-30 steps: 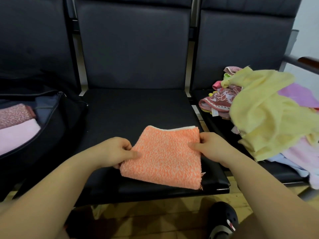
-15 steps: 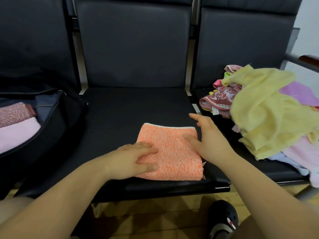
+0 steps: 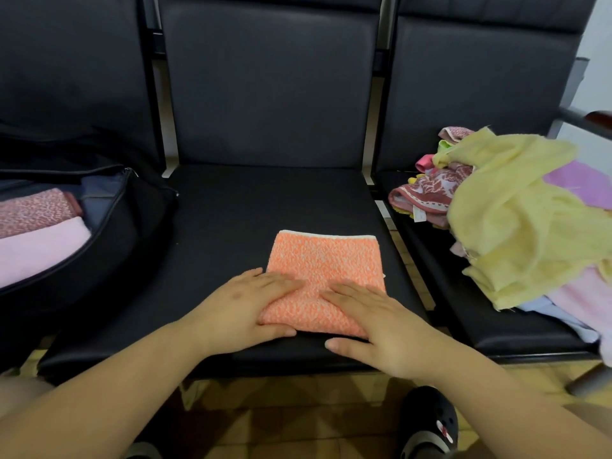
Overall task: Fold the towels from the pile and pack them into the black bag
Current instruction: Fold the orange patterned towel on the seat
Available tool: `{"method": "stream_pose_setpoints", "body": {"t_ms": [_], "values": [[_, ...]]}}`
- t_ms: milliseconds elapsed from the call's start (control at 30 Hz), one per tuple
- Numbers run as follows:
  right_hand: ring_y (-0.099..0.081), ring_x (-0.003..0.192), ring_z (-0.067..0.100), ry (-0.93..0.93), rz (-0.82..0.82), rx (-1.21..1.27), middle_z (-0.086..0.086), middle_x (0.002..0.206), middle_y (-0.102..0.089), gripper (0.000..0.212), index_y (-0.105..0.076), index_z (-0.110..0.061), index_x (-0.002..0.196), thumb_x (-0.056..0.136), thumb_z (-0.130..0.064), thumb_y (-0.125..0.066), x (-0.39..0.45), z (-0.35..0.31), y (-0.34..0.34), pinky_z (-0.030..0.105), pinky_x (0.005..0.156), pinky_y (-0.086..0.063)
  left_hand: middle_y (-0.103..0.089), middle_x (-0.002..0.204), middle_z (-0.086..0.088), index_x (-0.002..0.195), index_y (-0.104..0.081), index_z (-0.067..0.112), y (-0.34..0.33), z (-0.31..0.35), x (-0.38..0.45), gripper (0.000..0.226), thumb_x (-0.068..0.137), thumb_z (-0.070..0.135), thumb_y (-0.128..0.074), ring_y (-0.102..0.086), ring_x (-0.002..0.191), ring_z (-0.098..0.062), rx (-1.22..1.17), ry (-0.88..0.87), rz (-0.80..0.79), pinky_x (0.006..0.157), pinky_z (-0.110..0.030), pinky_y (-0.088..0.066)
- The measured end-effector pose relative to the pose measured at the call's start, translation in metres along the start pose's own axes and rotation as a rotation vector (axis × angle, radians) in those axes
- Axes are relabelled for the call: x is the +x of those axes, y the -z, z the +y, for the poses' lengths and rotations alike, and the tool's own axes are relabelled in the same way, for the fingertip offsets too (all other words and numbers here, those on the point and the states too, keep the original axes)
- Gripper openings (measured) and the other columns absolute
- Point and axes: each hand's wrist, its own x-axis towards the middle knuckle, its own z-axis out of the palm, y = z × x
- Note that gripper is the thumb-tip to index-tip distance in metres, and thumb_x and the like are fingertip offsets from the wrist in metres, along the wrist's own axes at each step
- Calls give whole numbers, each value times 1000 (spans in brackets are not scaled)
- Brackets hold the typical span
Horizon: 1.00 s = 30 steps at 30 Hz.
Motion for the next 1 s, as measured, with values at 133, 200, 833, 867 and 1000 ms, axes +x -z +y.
{"method": "stream_pose_setpoints", "body": {"t_ms": [133,200,833,867,1000], "values": [[2,139,-8,-43,48,48,-21,157,-5,81,-13,-40,150,79,-73,-35,-5,11,5,19,114,1,-67,111,12,124,-57,27,-2,-3,-10,52,85,59,-45,-62,101,-5,28,-36,188,92,-22,-47],[-10,143,-1,-45,85,70,-19,157,-14,76,-20,-39,149,84,-64,-50,-6,13,8,24,117,-10,-67,101,12,122,-56,25,2,5,-12,41,90,49,-49,-62,89,-3,-11,46,186,81,-16,-46],[-58,86,4,-335,402,541,-8,100,-60,31,-53,-26,111,88,-45,-61,32,21,36,19,65,-47,-59,98,11,107,-54,26,36,2,26,47,82,66,-48,-57,88,-4,-572,601,188,67,-21,-42],[-57,85,4,-364,406,522,-7,101,-59,31,-52,-26,113,90,-44,-58,36,21,35,20,64,-47,-58,100,10,108,-52,27,36,2,29,51,79,69,-50,-57,88,-6,-503,619,151,68,-24,-44],[-57,97,18,-521,347,350,5,117,-53,34,-48,-22,125,97,-40,-47,54,25,29,31,80,-48,-57,113,1,122,-50,21,30,-4,40,74,73,77,-49,-54,97,-15,-228,729,19,79,-32,-48]]}}
